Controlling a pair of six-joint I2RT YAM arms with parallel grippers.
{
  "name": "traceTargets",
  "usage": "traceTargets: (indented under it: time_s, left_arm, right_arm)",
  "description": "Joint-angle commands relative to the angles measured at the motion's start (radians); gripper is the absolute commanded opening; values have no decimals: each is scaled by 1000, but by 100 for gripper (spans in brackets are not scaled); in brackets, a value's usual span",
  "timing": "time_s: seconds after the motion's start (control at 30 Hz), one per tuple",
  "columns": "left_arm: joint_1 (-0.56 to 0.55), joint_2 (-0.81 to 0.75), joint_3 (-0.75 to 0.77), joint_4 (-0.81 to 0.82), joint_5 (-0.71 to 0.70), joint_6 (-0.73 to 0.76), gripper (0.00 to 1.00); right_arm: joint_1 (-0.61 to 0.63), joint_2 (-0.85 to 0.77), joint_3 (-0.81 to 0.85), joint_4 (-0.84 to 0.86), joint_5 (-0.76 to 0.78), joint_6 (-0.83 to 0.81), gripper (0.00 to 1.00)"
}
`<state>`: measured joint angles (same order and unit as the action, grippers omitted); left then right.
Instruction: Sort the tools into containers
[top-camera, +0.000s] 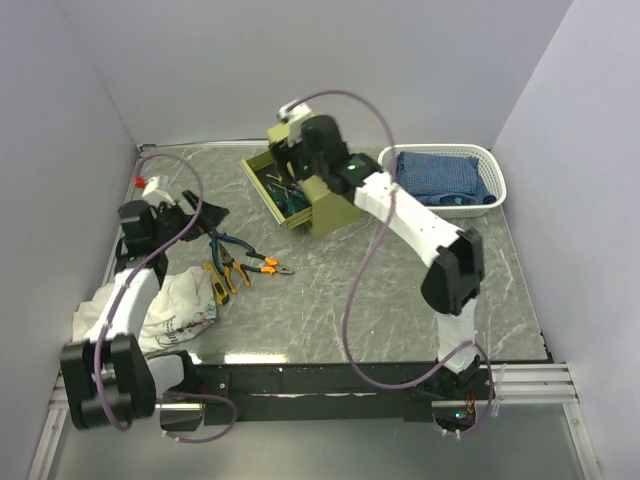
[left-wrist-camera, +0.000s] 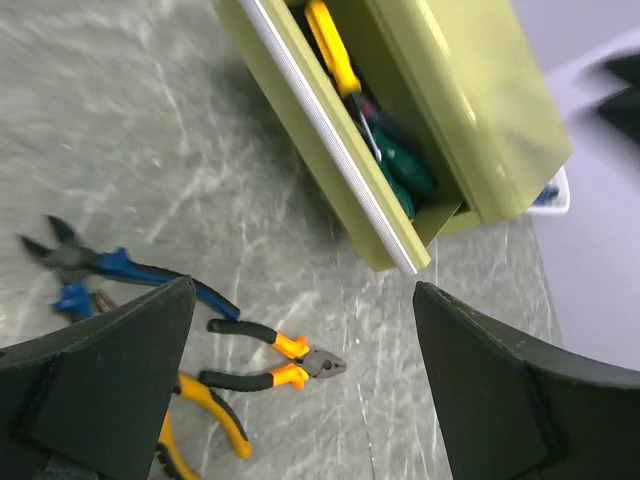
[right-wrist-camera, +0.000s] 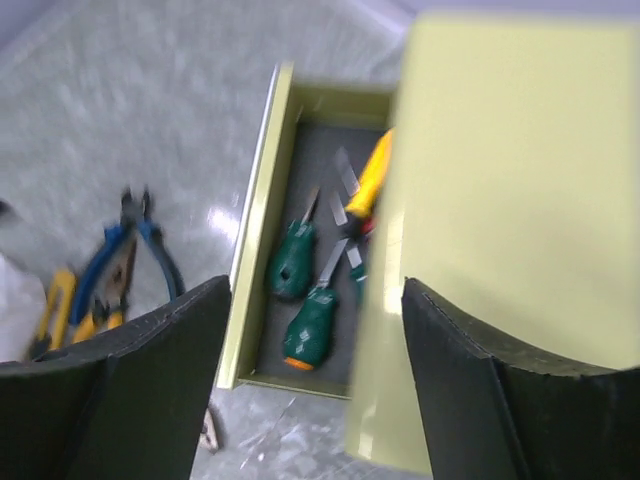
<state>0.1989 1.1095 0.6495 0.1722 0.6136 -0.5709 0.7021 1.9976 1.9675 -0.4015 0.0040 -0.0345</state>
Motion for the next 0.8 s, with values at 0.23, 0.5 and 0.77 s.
traceTargets:
  time_s: [0.23, 0.5, 0.77]
  left_arm:
    - [-113, 367, 292, -31, 47, 78, 25]
    - [-157, 518, 459, -200, 90, 256, 1]
    - [-237, 593, 539, -255, 95, 384, 1]
  right_arm:
    - [-335, -43, 83, 119, 5, 7, 5]
    - [-480, 122, 122, 93, -278, -21, 3]
    - [-498, 204, 96, 98, -586, -4, 10]
